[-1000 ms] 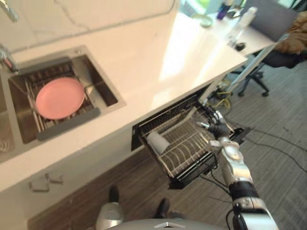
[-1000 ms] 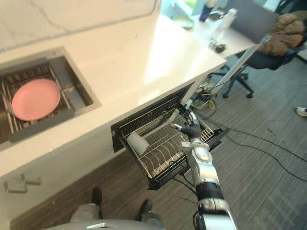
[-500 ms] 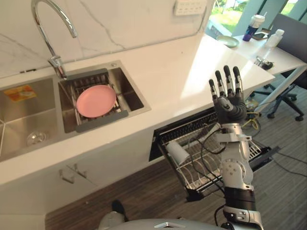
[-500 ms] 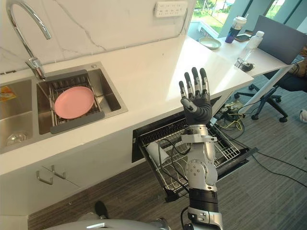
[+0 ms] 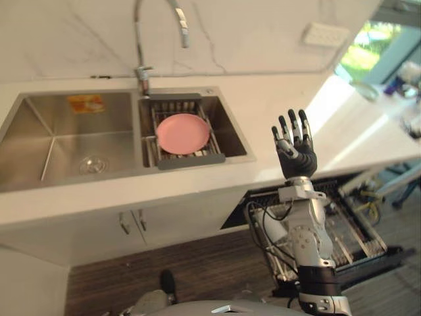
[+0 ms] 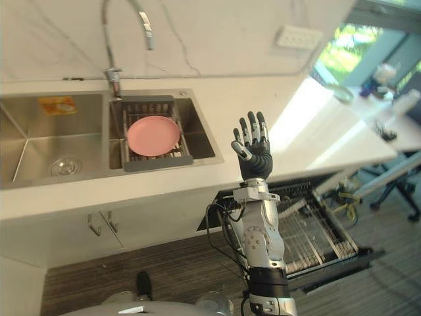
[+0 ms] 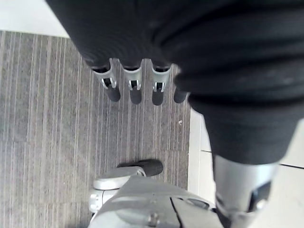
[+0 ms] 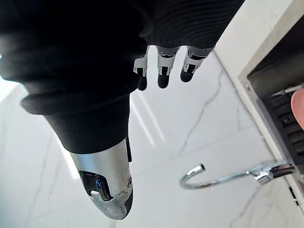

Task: Walk over to the sink, pick up the cup, carry it to the dishwasher, place the cup inside the dishwasher, then close the dishwasher door

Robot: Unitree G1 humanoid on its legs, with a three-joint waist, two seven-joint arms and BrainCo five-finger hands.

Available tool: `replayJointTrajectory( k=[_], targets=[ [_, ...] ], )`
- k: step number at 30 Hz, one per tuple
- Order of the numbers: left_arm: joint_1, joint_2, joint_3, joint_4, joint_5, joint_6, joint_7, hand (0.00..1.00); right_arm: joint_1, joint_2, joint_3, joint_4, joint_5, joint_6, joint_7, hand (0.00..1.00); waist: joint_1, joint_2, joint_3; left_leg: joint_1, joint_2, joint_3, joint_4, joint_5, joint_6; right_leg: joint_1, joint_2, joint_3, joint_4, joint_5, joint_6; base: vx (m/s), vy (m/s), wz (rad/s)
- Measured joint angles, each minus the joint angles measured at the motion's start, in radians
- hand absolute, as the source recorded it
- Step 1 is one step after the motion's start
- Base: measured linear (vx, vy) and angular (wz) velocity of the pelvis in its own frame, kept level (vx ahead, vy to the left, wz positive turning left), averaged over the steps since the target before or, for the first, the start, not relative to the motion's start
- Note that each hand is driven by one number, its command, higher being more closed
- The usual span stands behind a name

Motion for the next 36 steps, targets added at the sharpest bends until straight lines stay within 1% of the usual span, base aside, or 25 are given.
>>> replayJointTrajectory(
  k=[1, 2, 3, 4, 5, 7, 8, 11, 13, 16, 17, 20, 22, 24, 25, 26, 27, 28, 29, 30, 31, 32, 33, 34, 36],
  targets=[
    [-0.012, 0.009, -0.002, 0.007, -0.003, 0.037, -0.007, 0.00, 0.020, 0.000, -0.030, -0.034, 0.003, -0.001, -0.003, 0.00, -0.006, -0.005, -0.001, 0.002, -0.008, -0.030, 0.000, 0.001, -0.001, -0.019, 0.056, 0.046, -0.003, -0.009, 0.020, 0.07, -0.041, 0.94],
    [-0.013, 0.010, 0.000, 0.008, -0.008, 0.077, -0.009, 0.00, 0.036, -0.001, -0.049, -0.077, 0.007, -0.011, -0.002, 0.00, -0.011, -0.013, -0.004, 0.013, -0.040, -0.052, 0.000, 0.004, -0.006, -0.035, 0.060, 0.050, -0.002, 0.016, 0.017, 0.08, -0.047, 1.01],
    [-0.009, 0.010, 0.004, 0.010, -0.011, 0.097, -0.010, 0.00, 0.037, -0.002, -0.051, -0.090, 0.010, -0.014, 0.001, 0.00, -0.014, -0.018, -0.004, 0.023, -0.058, -0.054, 0.000, 0.004, -0.006, -0.041, 0.056, 0.049, -0.013, 0.046, 0.020, 0.08, -0.061, 0.72],
    [0.001, 0.013, 0.008, 0.022, -0.007, 0.123, -0.011, 0.00, 0.037, -0.006, -0.049, -0.098, 0.019, -0.014, 0.004, 0.00, -0.015, -0.025, -0.015, 0.034, -0.092, -0.053, 0.000, 0.004, -0.006, -0.048, 0.048, 0.038, -0.038, 0.068, 0.023, 0.08, -0.068, 0.30],
    [0.017, 0.002, 0.009, 0.033, 0.000, 0.138, -0.013, 0.00, 0.037, -0.009, -0.049, -0.098, 0.025, -0.012, 0.006, 0.00, -0.004, 0.000, -0.028, 0.034, -0.092, -0.053, 0.000, 0.003, -0.005, -0.027, 0.055, 0.055, -0.086, 0.066, 0.024, 0.08, -0.047, 0.14],
    [0.038, -0.003, 0.014, 0.034, 0.021, 0.150, -0.028, 0.00, 0.027, -0.010, -0.050, -0.097, 0.046, -0.011, 0.011, 0.00, 0.006, 0.007, -0.032, 0.020, -0.094, -0.041, 0.000, 0.002, -0.006, 0.003, 0.063, 0.057, -0.181, 0.049, 0.020, 0.04, -0.016, -0.15],
    [0.049, -0.015, 0.028, 0.037, 0.036, 0.157, -0.033, 0.00, 0.023, -0.013, -0.050, -0.089, 0.049, -0.010, 0.020, 0.00, 0.008, 0.018, -0.027, 0.019, -0.085, -0.028, 0.000, 0.002, -0.006, 0.016, 0.070, 0.057, -0.225, 0.058, 0.032, -0.01, -0.013, -0.26],
    [0.073, -0.037, 0.050, 0.038, 0.036, 0.156, -0.046, 0.00, 0.031, -0.017, -0.054, -0.064, 0.052, -0.010, 0.025, 0.00, 0.000, 0.039, -0.028, 0.024, -0.071, -0.012, 0.000, 0.003, -0.007, 0.037, 0.090, 0.060, -0.268, 0.063, 0.029, -0.02, -0.023, -0.23],
    [0.070, -0.053, 0.051, 0.038, 0.036, 0.148, -0.053, 0.00, 0.035, -0.045, -0.056, -0.065, 0.051, -0.010, 0.027, 0.00, -0.003, 0.052, -0.034, 0.024, -0.057, 0.009, 0.000, 0.003, -0.007, 0.046, 0.102, 0.059, -0.299, 0.069, 0.020, -0.01, -0.013, -0.19],
    [0.071, -0.060, 0.053, 0.037, 0.035, 0.120, -0.054, 0.00, 0.041, -0.051, -0.065, -0.065, 0.054, -0.007, 0.036, 0.00, -0.003, 0.057, -0.035, 0.025, -0.044, 0.026, 0.000, 0.003, -0.007, 0.059, 0.113, 0.056, -0.332, 0.075, 0.011, 0.00, 0.003, -0.20],
    [0.070, -0.062, 0.048, 0.036, 0.035, 0.106, -0.055, 0.00, 0.052, -0.051, -0.068, -0.064, 0.061, 0.002, 0.053, 0.00, -0.001, 0.060, -0.034, 0.026, -0.041, 0.037, 0.000, 0.002, -0.007, 0.059, 0.113, 0.053, -0.336, 0.076, 0.011, 0.01, 0.018, -0.17],
    [0.069, -0.072, 0.041, 0.033, 0.034, 0.091, -0.055, 0.00, 0.064, -0.050, -0.056, -0.062, 0.061, 0.032, 0.073, 0.00, 0.000, 0.066, -0.033, 0.028, -0.041, 0.045, 0.000, 0.001, -0.008, 0.071, 0.112, 0.048, -0.351, 0.085, 0.015, 0.02, 0.027, -0.07],
    [0.069, -0.072, 0.035, 0.025, 0.024, 0.087, -0.049, 0.00, 0.074, -0.050, -0.030, -0.054, 0.061, 0.039, 0.083, 0.00, 0.007, 0.071, -0.033, 0.023, -0.039, 0.059, 0.000, -0.006, -0.009, 0.076, 0.113, 0.046, -0.359, 0.089, 0.013, -0.01, 0.028, -0.06],
    [0.070, -0.072, 0.018, 0.015, -0.004, 0.086, -0.039, 0.00, 0.076, -0.050, -0.011, -0.034, 0.060, 0.047, 0.103, 0.00, 0.016, 0.075, -0.036, 0.019, -0.043, 0.065, 0.000, -0.032, -0.035, 0.077, 0.110, 0.043, -0.369, 0.089, 0.013, 0.00, 0.044, 0.04],
    [0.064, -0.057, 0.005, 0.014, -0.015, 0.086, -0.032, 0.00, 0.083, -0.047, -0.002, -0.024, 0.060, 0.050, 0.109, 0.00, 0.013, 0.051, -0.041, 0.018, -0.054, 0.090, 0.012, -0.066, -0.063, 0.069, 0.082, 0.045, -0.387, 0.091, 0.011, 0.10, 0.105, 0.08],
    [0.061, -0.064, 0.001, 0.016, -0.027, 0.083, -0.033, 0.00, 0.082, -0.043, 0.007, -0.018, 0.060, 0.050, 0.112, 0.00, 0.022, 0.085, -0.046, -0.016, -0.016, 0.111, 0.122, -0.082, -0.020, 0.057, 0.087, 0.035, -0.361, 0.097, 0.016, 0.10, 0.094, 0.07],
    [0.063, -0.067, -0.002, 0.018, -0.028, 0.083, -0.032, 0.00, 0.083, -0.040, 0.008, -0.016, 0.060, 0.050, 0.112, 0.00, 0.023, 0.087, -0.045, -0.019, -0.015, 0.119, 0.130, -0.088, -0.004, 0.059, 0.086, 0.031, -0.355, 0.101, 0.019, 0.10, 0.051, -0.01],
    [0.072, -0.083, -0.002, 0.018, -0.039, 0.079, -0.024, 0.00, 0.083, -0.036, 0.023, 0.004, 0.060, 0.050, 0.112, 0.00, 0.020, 0.096, -0.045, -0.034, -0.009, 0.125, 0.164, -0.111, -0.008, 0.056, 0.084, 0.023, -0.303, 0.104, 0.027, 0.05, -0.023, 0.11],
    [0.071, -0.080, -0.003, 0.015, -0.045, 0.075, -0.022, 0.00, 0.084, -0.039, 0.041, 0.020, 0.059, 0.051, 0.113, 0.00, 0.018, 0.105, -0.040, -0.062, 0.007, 0.133, 0.227, -0.145, -0.030, 0.049, 0.101, 0.007, -0.221, 0.082, 0.022, 0.08, -0.048, 0.14],
    [0.069, -0.078, -0.003, 0.014, -0.051, 0.073, -0.020, 0.00, 0.084, -0.039, 0.048, 0.023, 0.058, 0.053, 0.112, 0.00, 0.018, 0.109, -0.036, -0.079, 0.020, 0.149, 0.268, -0.169, -0.047, 0.051, 0.110, -0.010, -0.194, 0.056, 0.018, 0.10, -0.113, 0.05],
    [0.062, -0.079, -0.002, 0.016, -0.071, 0.073, -0.017, 0.00, 0.078, -0.042, 0.047, 0.023, 0.057, 0.054, 0.113, 0.00, 0.031, 0.102, -0.032, -0.109, 0.042, 0.170, 0.351, -0.210, -0.076, 0.072, 0.127, -0.021, -0.208, 0.008, 0.004, 0.07, -0.089, -0.15],
    [0.056, -0.086, -0.007, 0.015, -0.095, 0.078, -0.011, 0.00, 0.076, -0.044, 0.037, 0.025, 0.055, 0.054, 0.113, 0.00, 0.043, 0.125, -0.021, -0.117, 0.069, 0.180, 0.400, -0.233, -0.094, 0.095, 0.136, -0.026, -0.245, 0.017, 0.003, 0.04, -0.063, -0.23],
    [0.058, -0.090, -0.012, 0.016, -0.104, 0.081, -0.010, 0.00, 0.078, -0.041, 0.036, 0.027, 0.055, 0.054, 0.113, 0.00, 0.045, 0.128, -0.018, -0.112, 0.072, 0.184, 0.403, -0.233, -0.103, 0.106, 0.139, -0.025, -0.262, 0.022, -0.003, 0.02, 0.040, -0.17],
    [0.060, -0.092, -0.012, 0.017, -0.106, 0.087, -0.010, 0.00, 0.079, -0.033, 0.035, 0.031, 0.045, 0.054, 0.113, 0.00, 0.044, 0.121, -0.013, -0.115, 0.069, 0.186, 0.422, -0.196, -0.110, 0.120, 0.128, -0.014, -0.283, 0.039, -0.009, 0.02, 0.050, -0.11],
    [0.056, -0.093, -0.002, 0.021, -0.103, 0.090, -0.011, 0.00, 0.076, -0.026, 0.039, 0.054, 0.038, 0.057, 0.113, 0.00, 0.045, 0.113, -0.008, -0.121, 0.085, 0.168, 0.474, -0.226, -0.069, 0.137, 0.097, -0.008, -0.289, 0.042, 0.000, 0.02, 0.062, -0.25]
  ],
)
